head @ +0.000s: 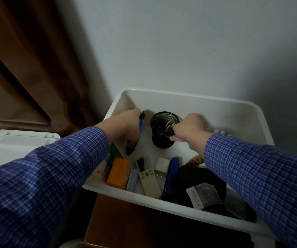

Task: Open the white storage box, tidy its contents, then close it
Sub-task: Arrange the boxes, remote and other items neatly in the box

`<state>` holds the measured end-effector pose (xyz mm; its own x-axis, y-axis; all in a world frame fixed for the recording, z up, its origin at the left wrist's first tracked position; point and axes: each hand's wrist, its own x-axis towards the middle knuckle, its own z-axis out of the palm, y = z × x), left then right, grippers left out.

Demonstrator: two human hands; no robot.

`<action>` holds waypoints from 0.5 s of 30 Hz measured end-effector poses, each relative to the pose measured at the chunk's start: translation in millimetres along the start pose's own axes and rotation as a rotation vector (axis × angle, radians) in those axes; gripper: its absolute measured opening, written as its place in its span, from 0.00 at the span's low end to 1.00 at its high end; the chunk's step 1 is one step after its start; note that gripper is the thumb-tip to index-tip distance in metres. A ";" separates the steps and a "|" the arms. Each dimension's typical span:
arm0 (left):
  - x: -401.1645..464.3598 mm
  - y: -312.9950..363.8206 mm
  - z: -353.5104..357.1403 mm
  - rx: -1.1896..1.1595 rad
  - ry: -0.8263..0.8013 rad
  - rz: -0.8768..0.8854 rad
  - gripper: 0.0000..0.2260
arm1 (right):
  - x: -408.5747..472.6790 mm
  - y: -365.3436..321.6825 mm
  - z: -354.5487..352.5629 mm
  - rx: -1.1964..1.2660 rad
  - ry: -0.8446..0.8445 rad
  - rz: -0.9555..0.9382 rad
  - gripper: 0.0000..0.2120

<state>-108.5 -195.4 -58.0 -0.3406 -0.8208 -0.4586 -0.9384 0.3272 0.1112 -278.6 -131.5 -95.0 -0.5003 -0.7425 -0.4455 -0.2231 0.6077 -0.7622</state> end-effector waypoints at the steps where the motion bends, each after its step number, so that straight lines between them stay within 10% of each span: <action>1: 1.5 0.3 -0.1 0.032 -0.003 0.007 0.31 | -1.6 -0.3 0.3 -0.010 -0.005 -0.009 0.12; 15: -3.6 19.2 4.0 0.586 0.030 0.061 0.02 | -53.7 -3.8 -43.5 -0.581 0.186 -0.633 0.07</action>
<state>-125.0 -184.3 -57.7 -0.4029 -0.8023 -0.4404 -0.7308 0.5717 -0.3730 -287.3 -81.7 -47.7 -0.2552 -0.9614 0.1028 -0.8701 0.1821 -0.4580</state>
